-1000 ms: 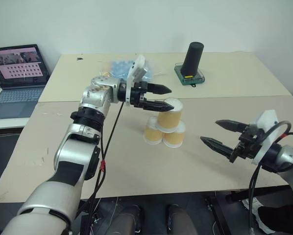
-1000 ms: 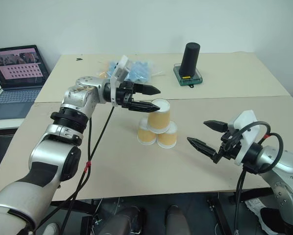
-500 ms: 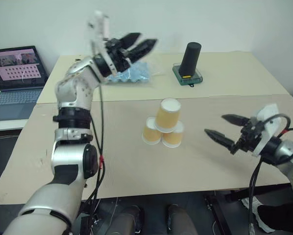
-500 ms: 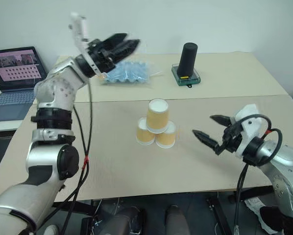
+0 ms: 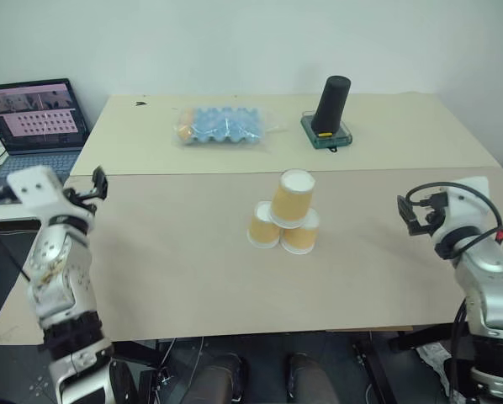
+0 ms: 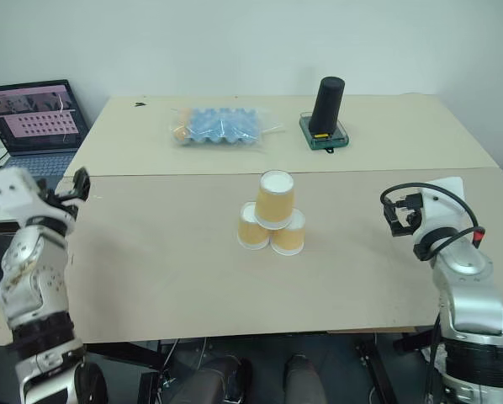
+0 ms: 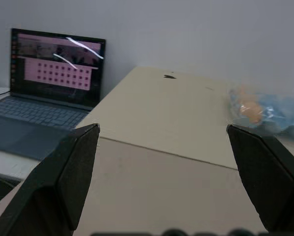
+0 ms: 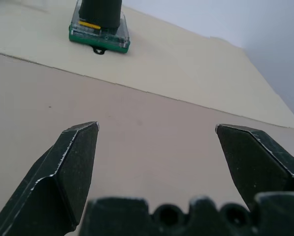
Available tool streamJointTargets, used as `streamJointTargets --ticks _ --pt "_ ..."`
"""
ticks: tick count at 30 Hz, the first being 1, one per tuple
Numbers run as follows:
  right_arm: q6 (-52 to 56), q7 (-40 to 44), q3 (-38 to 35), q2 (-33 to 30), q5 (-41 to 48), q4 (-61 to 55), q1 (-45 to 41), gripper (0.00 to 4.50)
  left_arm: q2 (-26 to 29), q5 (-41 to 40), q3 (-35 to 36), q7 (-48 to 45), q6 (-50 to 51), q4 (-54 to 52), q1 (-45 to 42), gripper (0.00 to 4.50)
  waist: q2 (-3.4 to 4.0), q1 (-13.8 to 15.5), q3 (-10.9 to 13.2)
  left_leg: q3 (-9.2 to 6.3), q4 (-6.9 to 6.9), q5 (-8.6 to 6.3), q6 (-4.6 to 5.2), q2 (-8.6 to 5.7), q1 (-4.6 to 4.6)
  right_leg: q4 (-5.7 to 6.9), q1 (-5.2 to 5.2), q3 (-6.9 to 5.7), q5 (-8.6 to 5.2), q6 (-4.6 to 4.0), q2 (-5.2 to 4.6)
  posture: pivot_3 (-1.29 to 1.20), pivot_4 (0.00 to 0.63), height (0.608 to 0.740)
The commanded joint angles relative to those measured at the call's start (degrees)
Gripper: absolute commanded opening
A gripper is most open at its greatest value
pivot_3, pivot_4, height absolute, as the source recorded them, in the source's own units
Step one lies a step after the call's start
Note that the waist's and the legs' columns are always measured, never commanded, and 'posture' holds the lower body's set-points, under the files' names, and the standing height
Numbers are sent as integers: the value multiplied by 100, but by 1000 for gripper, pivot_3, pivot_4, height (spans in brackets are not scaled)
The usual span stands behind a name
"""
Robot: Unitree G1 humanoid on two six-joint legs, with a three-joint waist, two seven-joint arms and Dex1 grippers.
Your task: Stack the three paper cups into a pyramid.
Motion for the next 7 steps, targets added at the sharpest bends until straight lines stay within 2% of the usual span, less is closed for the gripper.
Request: streamJointTargets --ticks 1,7 --pt "-575 -38 -222 204 0 304 -32 4429 24 35 84 84 -518 -121 331 4398 -3 -2 -2 0 0 -1 2 2 3 -2 2 0 2 0 2 0 150 740" --pt "-934 93 -225 439 107 607 39 4429 -185 -280 254 235 -749 -124 679 4398 -1 -17 -3 1 -1 -8 12 3 7 -1 2 0 2 -1 3 0 150 740"
